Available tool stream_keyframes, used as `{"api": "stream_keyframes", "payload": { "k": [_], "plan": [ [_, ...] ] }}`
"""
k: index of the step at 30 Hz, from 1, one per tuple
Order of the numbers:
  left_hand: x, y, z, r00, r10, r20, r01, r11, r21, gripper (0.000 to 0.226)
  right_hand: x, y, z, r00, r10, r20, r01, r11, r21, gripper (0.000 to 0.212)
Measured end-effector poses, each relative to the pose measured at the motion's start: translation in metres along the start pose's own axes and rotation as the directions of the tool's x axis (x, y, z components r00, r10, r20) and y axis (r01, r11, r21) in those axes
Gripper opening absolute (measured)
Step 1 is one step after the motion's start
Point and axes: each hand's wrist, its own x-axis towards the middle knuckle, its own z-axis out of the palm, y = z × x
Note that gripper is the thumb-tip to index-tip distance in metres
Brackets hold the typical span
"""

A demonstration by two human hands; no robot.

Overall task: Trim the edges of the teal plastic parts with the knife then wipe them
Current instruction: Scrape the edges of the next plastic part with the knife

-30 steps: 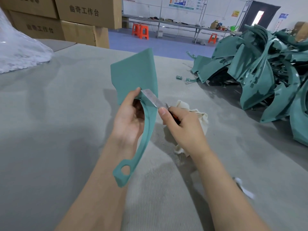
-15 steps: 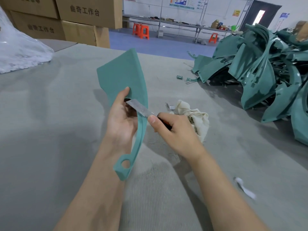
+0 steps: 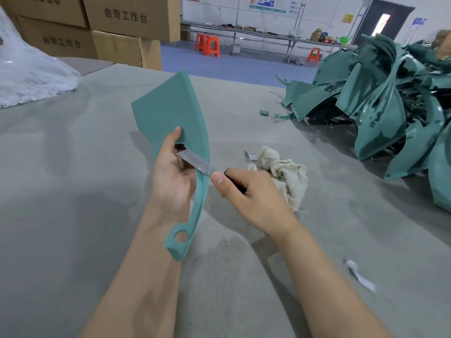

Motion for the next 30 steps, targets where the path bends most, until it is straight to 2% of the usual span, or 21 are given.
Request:
{"api": "stream_keyframes", "payload": {
  "k": [3,8,14,26,30],
  "plan": [
    [0.000,0.001,-0.001,1.000,-0.010,0.013,0.011,1.000,-0.026,0.033,0.000,-0.002,0.000,1.000,0.000,0.003,0.000,1.000,0.002,0.058],
    [0.004,0.001,-0.002,0.998,0.008,-0.067,-0.011,0.999,-0.047,0.020,0.000,-0.005,0.001,1.000,0.001,0.009,-0.001,1.000,0.021,0.062],
    [0.005,0.002,-0.004,0.996,0.031,-0.087,-0.040,0.994,-0.103,0.030,0.000,-0.006,0.004,0.999,-0.034,0.003,0.034,0.999,0.033,0.061],
    [0.012,0.003,-0.013,0.971,0.151,-0.187,-0.155,0.988,-0.006,0.035,-0.002,-0.011,0.005,0.998,-0.041,0.038,0.040,0.999,0.020,0.058],
    [0.010,0.000,-0.012,0.983,0.117,-0.140,-0.128,0.989,-0.070,0.032,-0.002,-0.012,0.004,0.998,-0.042,0.041,0.041,0.999,0.031,0.059]
  ]
}}
